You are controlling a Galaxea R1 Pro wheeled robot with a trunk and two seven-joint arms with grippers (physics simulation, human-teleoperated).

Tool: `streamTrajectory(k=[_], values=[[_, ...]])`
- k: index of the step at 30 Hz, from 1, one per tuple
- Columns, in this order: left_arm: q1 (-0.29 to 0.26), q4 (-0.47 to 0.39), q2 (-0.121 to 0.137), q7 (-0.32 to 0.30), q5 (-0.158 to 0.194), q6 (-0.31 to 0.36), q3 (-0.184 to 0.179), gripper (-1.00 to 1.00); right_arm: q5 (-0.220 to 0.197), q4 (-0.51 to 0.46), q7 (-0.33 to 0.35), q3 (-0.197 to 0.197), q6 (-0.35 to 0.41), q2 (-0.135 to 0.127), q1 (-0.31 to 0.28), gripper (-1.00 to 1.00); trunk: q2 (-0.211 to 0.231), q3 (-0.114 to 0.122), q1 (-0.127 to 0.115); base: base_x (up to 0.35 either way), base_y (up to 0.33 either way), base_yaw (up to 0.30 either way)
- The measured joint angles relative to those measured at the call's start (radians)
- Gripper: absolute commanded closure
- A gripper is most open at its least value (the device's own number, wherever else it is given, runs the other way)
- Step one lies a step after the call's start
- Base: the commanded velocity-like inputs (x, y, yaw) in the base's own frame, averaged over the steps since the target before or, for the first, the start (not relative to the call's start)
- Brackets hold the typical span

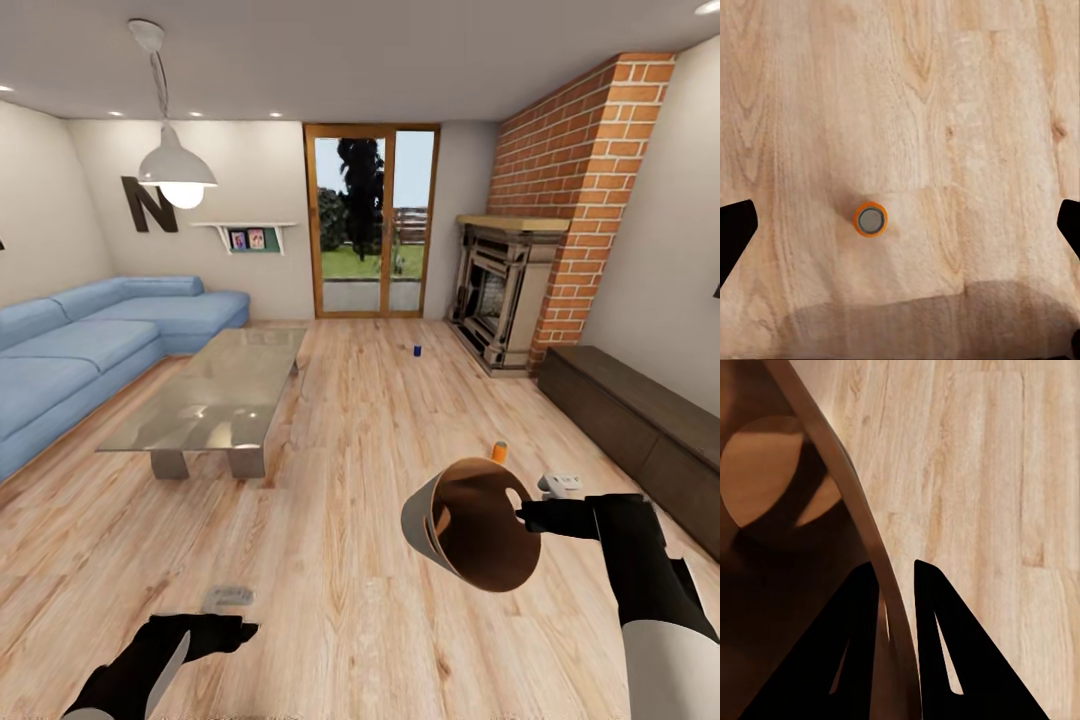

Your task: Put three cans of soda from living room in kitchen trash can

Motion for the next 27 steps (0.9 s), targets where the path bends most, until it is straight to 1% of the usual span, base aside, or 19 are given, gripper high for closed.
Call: streamTrajectory(k=[1, 3, 5, 13, 27], values=[[0.000, 0.003, 0.003, 0.024, 0.003, -0.002, 0.001, -1.00, 0.001, 0.000, 0.000, 0.001, -0.001, 0.001, 0.000, 1.00, -0.007, -0.005, 0.004, 0.000, 0.000, 0.000], [0.000, 0.002, 0.003, 0.031, 0.005, -0.006, 0.002, -1.00, -0.002, 0.000, 0.000, 0.001, 0.001, 0.001, 0.000, 1.00, -0.021, -0.014, 0.011, 0.000, 0.000, 0.000], [0.000, 0.004, 0.005, 0.040, 0.006, -0.038, 0.004, -1.00, -0.002, 0.001, 0.000, 0.002, 0.000, 0.001, 0.000, 1.00, -0.035, -0.023, 0.019, 0.000, 0.000, 0.000], [0.000, 0.004, 0.005, 0.043, 0.008, -0.055, 0.006, -1.00, -0.001, 0.001, 0.000, 0.002, 0.000, 0.002, 0.000, 1.00, -0.091, -0.061, 0.050, 0.000, 0.000, 0.000], [0.000, 0.005, 0.005, 0.043, 0.008, -0.062, 0.006, -1.00, -0.001, 0.001, 0.000, 0.002, -0.002, 0.002, 0.000, 1.00, -0.189, -0.127, 0.103, 0.000, 0.000, 0.000]])
